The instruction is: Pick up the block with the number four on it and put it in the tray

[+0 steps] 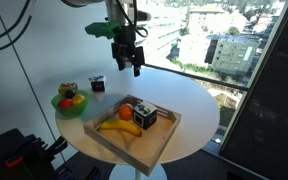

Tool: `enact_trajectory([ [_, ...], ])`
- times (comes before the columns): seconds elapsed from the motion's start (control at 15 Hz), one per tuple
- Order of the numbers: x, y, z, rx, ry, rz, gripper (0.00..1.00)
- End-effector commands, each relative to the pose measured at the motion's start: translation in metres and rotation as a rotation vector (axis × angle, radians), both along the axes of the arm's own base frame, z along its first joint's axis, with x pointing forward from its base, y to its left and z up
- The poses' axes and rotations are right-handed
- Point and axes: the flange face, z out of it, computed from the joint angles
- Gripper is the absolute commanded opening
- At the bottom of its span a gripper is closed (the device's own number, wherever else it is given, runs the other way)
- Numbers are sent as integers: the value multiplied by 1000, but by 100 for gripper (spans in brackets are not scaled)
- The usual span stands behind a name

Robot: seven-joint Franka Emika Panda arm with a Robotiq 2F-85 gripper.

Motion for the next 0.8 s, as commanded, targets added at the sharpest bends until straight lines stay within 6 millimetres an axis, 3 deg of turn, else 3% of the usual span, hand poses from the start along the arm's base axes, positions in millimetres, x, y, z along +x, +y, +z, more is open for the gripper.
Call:
enact_trajectory([
  [0.0, -6, 14, 26, 55, 24, 55, 100],
  [0.73, -33, 41, 93, 97, 139, 177, 100],
])
